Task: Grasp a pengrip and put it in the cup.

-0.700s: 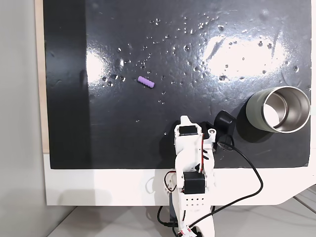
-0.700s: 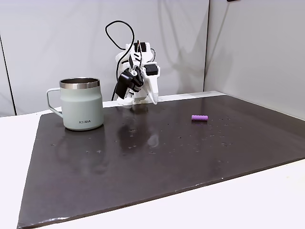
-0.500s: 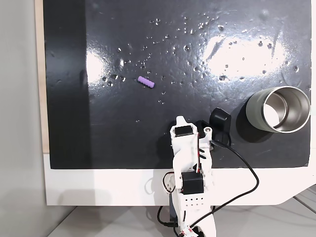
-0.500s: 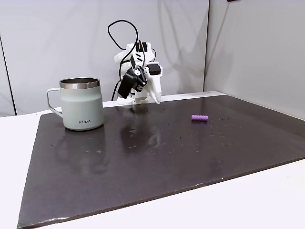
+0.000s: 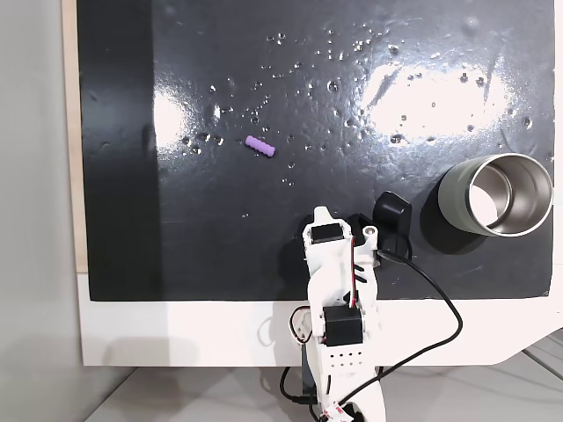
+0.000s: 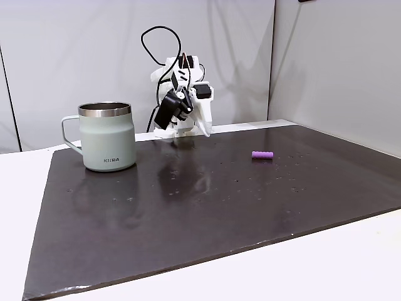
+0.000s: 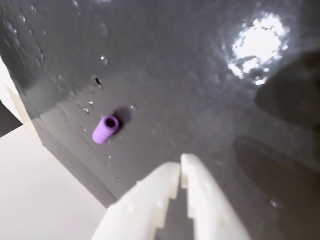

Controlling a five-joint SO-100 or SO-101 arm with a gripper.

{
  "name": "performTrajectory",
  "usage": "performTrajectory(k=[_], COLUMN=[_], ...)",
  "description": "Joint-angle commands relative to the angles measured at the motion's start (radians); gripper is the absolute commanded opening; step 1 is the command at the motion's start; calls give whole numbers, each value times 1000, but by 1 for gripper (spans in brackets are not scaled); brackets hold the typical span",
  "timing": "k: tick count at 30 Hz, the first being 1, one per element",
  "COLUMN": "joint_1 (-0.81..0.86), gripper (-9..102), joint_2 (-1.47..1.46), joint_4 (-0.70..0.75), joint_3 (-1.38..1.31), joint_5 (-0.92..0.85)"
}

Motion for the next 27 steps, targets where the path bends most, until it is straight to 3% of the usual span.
performTrajectory(k=[1,5,11,18,27], joint_1=[3,-21,-58,-176,-350], gripper=[0,0,0,0,0], joint_2=[6,-40,-431,-769,-1089], joint_4=[-55,-104,-179,-308,-284], joint_3=[-52,-127,-367,-515,-727], joint_5=[-28,-106,-235,-166,3])
